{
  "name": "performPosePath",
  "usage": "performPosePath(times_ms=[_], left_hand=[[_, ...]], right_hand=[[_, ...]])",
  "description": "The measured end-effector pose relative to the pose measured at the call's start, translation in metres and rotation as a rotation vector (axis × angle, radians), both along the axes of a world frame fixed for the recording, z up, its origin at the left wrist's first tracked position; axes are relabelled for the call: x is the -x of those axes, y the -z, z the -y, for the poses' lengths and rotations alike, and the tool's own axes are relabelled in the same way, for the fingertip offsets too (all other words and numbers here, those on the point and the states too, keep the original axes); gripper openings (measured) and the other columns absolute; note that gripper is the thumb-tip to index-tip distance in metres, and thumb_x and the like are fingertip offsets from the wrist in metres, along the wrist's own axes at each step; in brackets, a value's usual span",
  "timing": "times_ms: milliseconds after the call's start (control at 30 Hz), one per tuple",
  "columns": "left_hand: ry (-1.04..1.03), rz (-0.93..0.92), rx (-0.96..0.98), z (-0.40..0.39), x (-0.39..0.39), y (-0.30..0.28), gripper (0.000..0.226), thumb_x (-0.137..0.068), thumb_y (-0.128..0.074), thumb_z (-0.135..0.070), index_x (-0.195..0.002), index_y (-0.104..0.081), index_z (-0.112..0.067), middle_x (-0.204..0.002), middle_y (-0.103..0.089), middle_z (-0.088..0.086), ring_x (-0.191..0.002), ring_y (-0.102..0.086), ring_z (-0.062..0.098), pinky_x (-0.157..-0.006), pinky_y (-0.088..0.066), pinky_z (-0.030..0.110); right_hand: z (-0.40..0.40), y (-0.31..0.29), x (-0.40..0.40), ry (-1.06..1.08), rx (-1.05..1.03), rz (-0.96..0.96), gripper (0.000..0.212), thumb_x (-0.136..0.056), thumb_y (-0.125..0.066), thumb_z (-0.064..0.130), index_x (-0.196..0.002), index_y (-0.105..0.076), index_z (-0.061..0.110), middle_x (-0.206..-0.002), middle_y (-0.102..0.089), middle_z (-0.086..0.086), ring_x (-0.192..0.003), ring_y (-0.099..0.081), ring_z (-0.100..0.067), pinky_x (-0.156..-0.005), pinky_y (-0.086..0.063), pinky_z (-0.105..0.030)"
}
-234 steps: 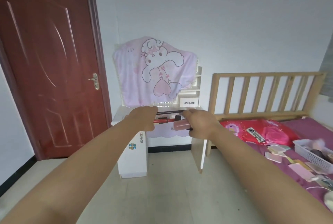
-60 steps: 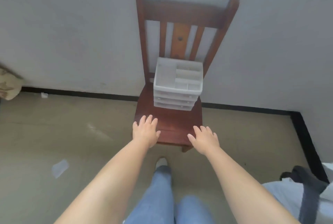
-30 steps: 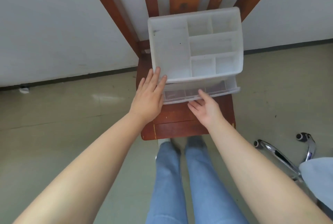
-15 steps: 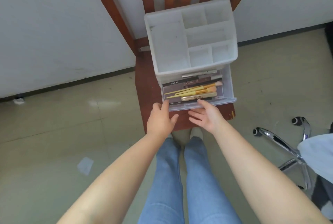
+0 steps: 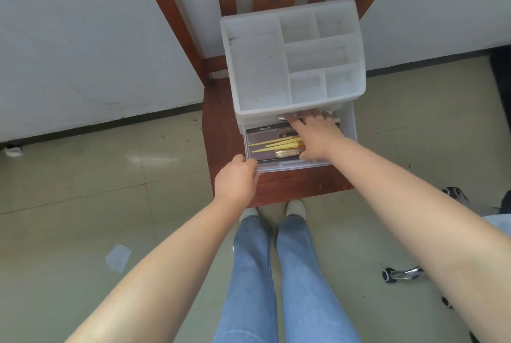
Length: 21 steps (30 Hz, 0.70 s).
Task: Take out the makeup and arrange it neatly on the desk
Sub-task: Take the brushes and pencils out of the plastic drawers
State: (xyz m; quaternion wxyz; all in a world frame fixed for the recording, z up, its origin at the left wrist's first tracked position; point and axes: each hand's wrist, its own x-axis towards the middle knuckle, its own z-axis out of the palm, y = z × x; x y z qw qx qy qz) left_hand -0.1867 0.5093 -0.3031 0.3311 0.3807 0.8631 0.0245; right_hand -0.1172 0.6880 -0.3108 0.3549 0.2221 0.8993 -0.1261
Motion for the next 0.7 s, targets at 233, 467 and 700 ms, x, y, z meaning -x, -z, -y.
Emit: performPosePath(times_ms=[233, 467, 700], left_hand=[[0.046, -0.033, 0.027, -0.001, 0.003, 0.001, 0.03, -0.096, -0.044, -0.03, -0.11, -0.056, -0.007, -0.109, -0.056, 0.01, -0.097, -0.055, 0.029, -0.071, -0.043, 0.033], [0.025, -0.065, 0.018, -0.002, 0.0, -0.001, 0.029, -0.096, -0.044, -0.028, -0.113, -0.056, -0.008, -0.111, -0.055, 0.009, -0.102, -0.053, 0.027, -0.072, -0.044, 0.032], [0.063, -0.104, 0.06, -0.003, 0.0, -0.004, 0.028, -0.096, -0.041, -0.027, -0.113, -0.054, -0.008, -0.112, -0.054, 0.009, -0.104, -0.052, 0.027, -0.073, -0.044, 0.034]], right_hand=[[0.012, -0.006, 0.01, -0.112, -0.014, -0.021, 0.049, -0.081, -0.058, 0.012, -0.126, -0.039, 0.008, -0.119, -0.049, -0.018, -0.109, -0.049, -0.034, -0.08, -0.043, -0.036], [0.018, -0.006, 0.014, -0.093, -0.118, -0.025, 0.028, -0.084, -0.054, 0.011, -0.111, -0.055, 0.004, -0.115, -0.054, -0.017, -0.105, -0.052, -0.033, -0.08, -0.045, -0.035], [0.02, -0.007, 0.006, -0.092, -0.089, -0.105, 0.028, -0.082, -0.053, 0.005, -0.11, -0.05, 0.003, -0.111, -0.059, -0.014, -0.101, -0.057, -0.032, -0.072, -0.042, -0.032]])
